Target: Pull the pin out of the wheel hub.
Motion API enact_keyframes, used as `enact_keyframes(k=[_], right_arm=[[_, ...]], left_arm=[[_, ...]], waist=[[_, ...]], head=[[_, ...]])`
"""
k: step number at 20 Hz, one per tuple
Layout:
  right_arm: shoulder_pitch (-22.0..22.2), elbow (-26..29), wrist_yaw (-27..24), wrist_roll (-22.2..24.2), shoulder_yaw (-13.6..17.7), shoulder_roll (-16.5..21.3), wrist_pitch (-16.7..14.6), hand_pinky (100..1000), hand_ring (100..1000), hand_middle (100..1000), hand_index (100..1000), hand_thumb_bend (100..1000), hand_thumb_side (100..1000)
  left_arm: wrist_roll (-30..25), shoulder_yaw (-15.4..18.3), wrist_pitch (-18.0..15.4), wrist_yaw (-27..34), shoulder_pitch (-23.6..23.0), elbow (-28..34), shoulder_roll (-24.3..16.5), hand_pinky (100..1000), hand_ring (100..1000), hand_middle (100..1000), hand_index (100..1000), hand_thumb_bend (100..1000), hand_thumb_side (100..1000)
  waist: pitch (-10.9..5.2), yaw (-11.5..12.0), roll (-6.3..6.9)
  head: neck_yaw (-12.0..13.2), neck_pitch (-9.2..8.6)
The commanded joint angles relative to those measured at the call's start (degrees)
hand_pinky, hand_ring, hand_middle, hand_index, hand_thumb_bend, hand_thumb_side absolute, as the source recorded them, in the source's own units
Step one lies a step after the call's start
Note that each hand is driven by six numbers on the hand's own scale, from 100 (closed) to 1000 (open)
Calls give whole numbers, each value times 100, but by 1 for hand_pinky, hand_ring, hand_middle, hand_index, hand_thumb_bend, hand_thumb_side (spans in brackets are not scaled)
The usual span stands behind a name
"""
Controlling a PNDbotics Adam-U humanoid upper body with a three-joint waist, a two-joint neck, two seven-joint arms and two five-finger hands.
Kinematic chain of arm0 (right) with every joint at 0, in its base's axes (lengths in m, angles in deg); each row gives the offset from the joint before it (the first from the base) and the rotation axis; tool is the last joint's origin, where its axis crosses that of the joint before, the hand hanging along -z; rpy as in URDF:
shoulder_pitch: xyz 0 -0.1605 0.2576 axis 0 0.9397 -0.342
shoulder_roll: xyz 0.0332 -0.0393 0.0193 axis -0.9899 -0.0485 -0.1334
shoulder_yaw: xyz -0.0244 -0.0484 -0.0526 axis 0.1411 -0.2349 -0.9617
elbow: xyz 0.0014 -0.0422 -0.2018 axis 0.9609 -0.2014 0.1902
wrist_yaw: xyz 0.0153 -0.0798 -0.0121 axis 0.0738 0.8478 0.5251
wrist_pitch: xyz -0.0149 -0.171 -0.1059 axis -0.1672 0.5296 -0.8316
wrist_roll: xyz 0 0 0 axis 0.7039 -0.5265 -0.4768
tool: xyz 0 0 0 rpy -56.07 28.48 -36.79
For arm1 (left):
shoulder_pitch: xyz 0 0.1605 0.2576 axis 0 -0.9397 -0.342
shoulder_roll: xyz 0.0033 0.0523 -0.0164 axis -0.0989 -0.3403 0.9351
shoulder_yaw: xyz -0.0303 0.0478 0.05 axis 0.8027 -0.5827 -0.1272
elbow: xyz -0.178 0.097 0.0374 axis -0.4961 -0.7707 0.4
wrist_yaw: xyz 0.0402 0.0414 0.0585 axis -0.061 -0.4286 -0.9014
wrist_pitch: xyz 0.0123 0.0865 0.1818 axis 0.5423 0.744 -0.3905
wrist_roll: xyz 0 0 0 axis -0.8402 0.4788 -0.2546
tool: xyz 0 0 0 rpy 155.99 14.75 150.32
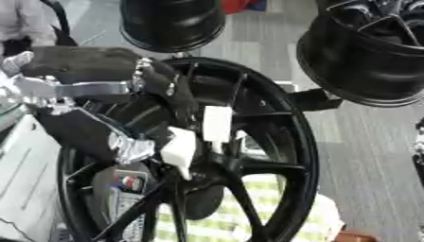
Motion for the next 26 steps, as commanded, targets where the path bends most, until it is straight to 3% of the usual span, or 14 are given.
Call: enact_keyframes(k=[1,5,9,13,14,15,16,17,18,21,26], right_arm=[[-18,101,-67,-7,1,75,17,690,813,706,791,100,639],[-20,101,-85,-10,-8,42,26,689,813,705,791,100,640],[-17,101,-98,-2,-26,7,36,688,813,704,791,100,640],[-8,101,-109,4,-47,-29,49,687,812,703,791,100,642],[-7,101,-111,5,-52,-39,53,686,812,703,791,100,642],[-6,101,-114,5,-55,-47,56,686,812,703,791,100,642],[-4,101,-115,5,-59,-52,59,686,811,702,791,100,642],[-2,101,-117,4,-61,-57,61,686,811,702,790,100,642],[-1,101,-119,2,-63,-62,63,686,811,701,790,100,643],[0,101,-133,-4,-71,-75,71,685,811,699,790,100,644],[2,101,-138,-4,-85,-92,87,685,811,699,790,100,644]], left_arm=[[-100,-39,290,-108,111,56,-4,819,768,754,867,100,694],[-251,-75,467,-274,66,56,56,823,773,758,860,100,755],[-402,-113,610,-474,13,56,123,836,785,773,868,165,810],[-447,-123,647,-665,-13,56,168,852,793,780,870,196,706],[-453,-126,642,-713,-21,56,174,862,796,785,874,186,619],[-459,-129,636,-766,-25,56,178,865,797,786,874,186,599],[-461,-134,606,-816,-29,56,181,883,801,785,874,213,479],[-480,-143,565,-855,-40,56,179,884,801,784,875,217,466],[-506,-145,518,-886,-46,56,178,891,804,786,879,229,359],[-578,-126,422,-947,-60,56,175,891,804,785,881,243,349],[-569,-94,569,-1081,-127,56,157,877,800,781,881,222,377]], waist=[[-97,2,7],[-88,-2,-10],[-71,2,-37],[-48,9,-61],[-43,9,-66],[-39,9,-70],[-34,9,-73],[-31,9,-75],[-29,10,-76],[-24,13,-75],[-18,2,-74]], head=[[13,40],[-21,178],[-5,343],[15,395],[18,395],[20,395],[25,395],[29,394],[30,395],[35,388],[50,345]])
